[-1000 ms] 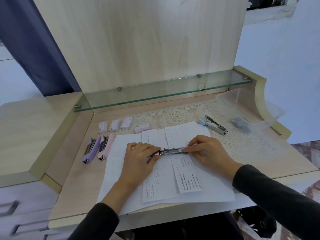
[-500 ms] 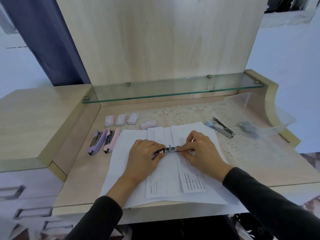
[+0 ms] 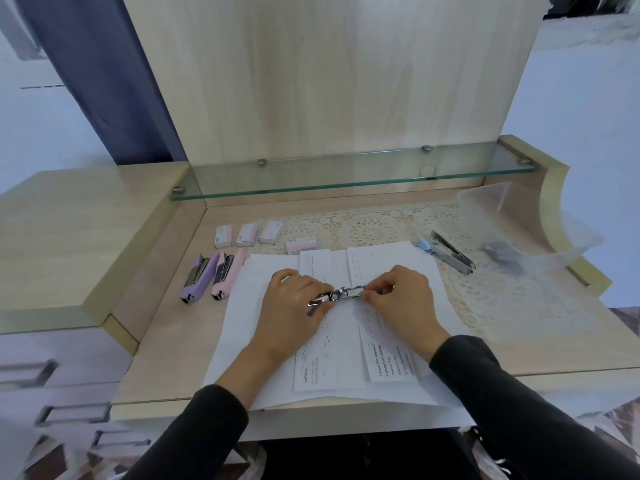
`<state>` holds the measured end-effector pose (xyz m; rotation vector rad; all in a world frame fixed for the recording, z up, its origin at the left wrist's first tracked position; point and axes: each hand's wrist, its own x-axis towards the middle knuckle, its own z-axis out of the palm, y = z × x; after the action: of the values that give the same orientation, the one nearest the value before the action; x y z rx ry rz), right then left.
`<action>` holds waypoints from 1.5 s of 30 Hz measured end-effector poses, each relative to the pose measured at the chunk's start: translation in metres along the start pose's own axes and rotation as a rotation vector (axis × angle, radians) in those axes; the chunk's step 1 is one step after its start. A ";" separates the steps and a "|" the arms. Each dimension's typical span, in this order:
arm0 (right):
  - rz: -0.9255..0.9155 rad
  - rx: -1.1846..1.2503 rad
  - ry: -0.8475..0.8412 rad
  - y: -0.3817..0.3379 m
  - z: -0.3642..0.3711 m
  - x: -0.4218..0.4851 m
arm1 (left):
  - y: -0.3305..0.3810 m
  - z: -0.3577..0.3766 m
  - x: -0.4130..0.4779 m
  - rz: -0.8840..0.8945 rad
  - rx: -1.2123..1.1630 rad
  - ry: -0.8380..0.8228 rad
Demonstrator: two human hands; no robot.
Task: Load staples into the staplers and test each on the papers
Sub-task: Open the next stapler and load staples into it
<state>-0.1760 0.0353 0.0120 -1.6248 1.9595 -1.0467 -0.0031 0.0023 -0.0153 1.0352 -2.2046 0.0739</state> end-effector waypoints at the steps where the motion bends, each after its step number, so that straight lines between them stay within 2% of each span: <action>1: 0.001 0.002 -0.001 -0.001 0.001 0.000 | 0.000 0.000 0.000 0.000 -0.001 -0.005; 21: 0.005 0.113 -0.002 -0.009 0.007 -0.002 | 0.000 0.000 -0.002 -0.032 -0.028 0.001; 33: 0.094 0.446 -0.007 0.007 -0.035 0.005 | 0.002 -0.003 -0.001 -0.084 -0.046 -0.077; 41: 0.125 0.438 0.185 0.010 -0.088 0.037 | 0.001 -0.003 0.001 -0.067 0.001 -0.067; 45: 0.040 0.268 0.306 0.019 -0.118 0.058 | 0.001 -0.003 0.000 -0.062 0.000 -0.070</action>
<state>-0.2860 0.0163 0.0838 -1.3391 1.9214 -1.5429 -0.0026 0.0037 -0.0129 1.1207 -2.2334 0.0098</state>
